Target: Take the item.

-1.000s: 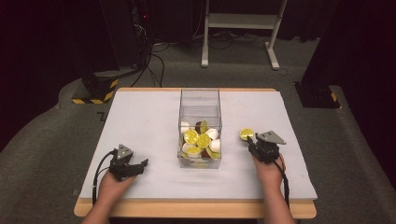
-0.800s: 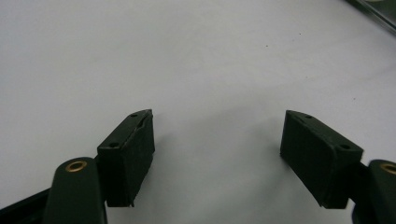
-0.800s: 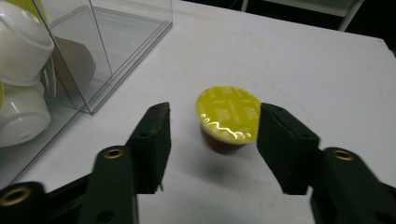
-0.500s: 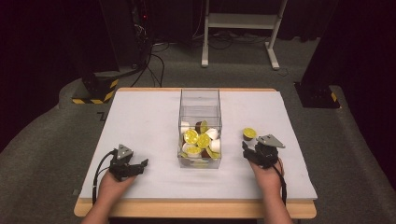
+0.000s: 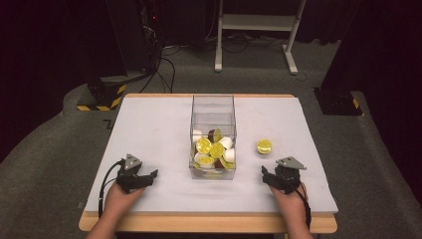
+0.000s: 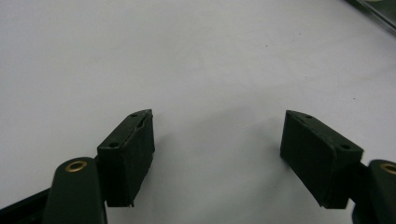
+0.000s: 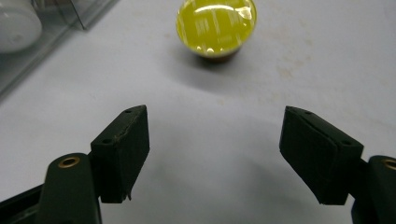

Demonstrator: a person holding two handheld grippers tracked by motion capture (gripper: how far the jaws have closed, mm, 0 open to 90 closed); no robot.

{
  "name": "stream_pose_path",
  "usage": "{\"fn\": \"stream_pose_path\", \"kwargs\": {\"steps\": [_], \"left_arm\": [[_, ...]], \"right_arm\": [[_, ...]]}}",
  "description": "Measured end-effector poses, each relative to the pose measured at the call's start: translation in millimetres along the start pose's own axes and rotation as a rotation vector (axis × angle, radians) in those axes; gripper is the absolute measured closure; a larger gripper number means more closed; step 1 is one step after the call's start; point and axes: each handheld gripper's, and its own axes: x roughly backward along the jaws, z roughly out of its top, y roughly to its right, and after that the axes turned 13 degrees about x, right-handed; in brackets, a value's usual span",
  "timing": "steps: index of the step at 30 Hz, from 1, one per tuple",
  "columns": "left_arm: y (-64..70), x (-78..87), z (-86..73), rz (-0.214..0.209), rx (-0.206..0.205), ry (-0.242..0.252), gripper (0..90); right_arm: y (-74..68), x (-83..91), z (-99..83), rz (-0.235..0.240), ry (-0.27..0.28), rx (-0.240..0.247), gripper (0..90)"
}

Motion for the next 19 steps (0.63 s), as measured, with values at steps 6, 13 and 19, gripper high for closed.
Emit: {"fn": "stream_pose_path", "kwargs": {"steps": [6, 13, 19], "left_arm": [[0.4, -0.1, -0.3, -0.001, 0.004, 0.002, 26.3], [0.1, 0.1, -0.2, 0.001, -0.002, -0.001, 26.3], [1.3, -0.8, -0.7, -0.002, 0.013, 0.013, 26.3]], "right_arm": [[4.0, 0.3, -7.1, -0.008, -0.065, -0.002, 23.5], [8.7, -1.9, -7.3, 0.023, -0.081, -0.039, 21.4], [8.3, -2.5, -6.9, 0.024, -0.083, -0.036, 20.2]]}}
